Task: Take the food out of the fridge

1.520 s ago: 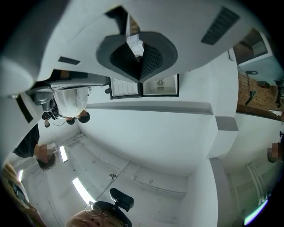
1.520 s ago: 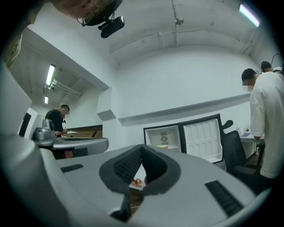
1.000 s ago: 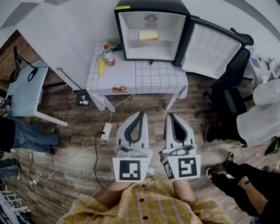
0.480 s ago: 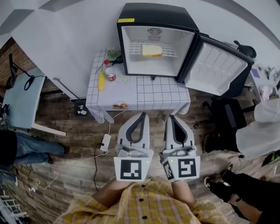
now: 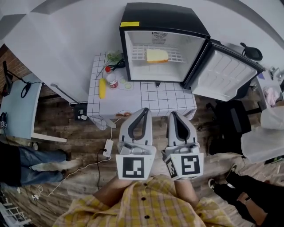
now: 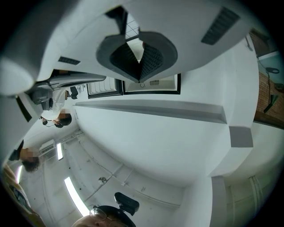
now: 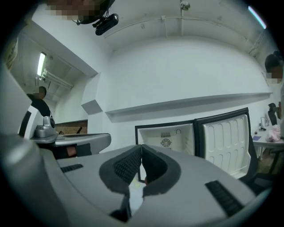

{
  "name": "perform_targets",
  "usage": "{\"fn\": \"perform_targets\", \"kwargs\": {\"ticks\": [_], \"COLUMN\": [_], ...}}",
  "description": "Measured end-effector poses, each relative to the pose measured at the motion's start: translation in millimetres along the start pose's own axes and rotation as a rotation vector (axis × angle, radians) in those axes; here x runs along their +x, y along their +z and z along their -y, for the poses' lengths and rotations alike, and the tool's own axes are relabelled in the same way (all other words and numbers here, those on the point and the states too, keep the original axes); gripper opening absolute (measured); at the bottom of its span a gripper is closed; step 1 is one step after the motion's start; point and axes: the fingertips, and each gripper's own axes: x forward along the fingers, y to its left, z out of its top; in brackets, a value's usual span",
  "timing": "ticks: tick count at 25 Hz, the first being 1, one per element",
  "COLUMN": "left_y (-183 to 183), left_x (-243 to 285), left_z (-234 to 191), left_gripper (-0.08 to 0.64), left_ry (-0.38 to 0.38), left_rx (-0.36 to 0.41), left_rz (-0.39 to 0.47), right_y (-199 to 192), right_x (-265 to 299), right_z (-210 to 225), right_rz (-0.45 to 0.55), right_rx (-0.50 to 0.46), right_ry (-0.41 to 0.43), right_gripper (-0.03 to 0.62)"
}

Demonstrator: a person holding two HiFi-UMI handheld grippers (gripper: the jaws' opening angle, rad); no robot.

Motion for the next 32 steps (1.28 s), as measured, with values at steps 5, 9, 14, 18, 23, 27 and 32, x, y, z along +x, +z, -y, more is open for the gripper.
{"fn": "perform_targets", "kwargs": {"ticks": [5,9,14,18,23,27,32], "left_y": [-10,-21,-40,-48,-51,-53,-58], "left_x": [15,16,30,44,73,99,128], "left_z": [-16,-23,-31,-40,-46,-48,-50], "left_gripper": [0.008,0.008,0.008,0.008,0.008,0.007,0.008], "left_ry": [-0.006,-0.01,-0.008,0.013,0.024,0.032,0.036], "left_rx": [0.012,0.013,-0.007,-0.023,-0.014,-0.014,-0.027], "left_rz": [-0.018,-0.057,-0.085,-0.09,-0.084,-0.084,-0.104], "right_y": [-11,-23,-38,-46,-43,-41,-31], "right_x": [22,27,44,63,92,114,141], "right_z": [-5,-9,-4,0,16,25,41], "right_rz": [-0.02,-0.064,-0.102,-0.109,-0.092,-0.092,-0.063], "right_rx": [0.013,0.034,0.06,0.058,0.049,0.049,0.06], "right_ry": [-0.002,-0.003,0.005,0.021,0.033,0.055,0.073], "right_gripper": [0.008,0.008,0.008,0.008,0.008,0.008,0.008]}}
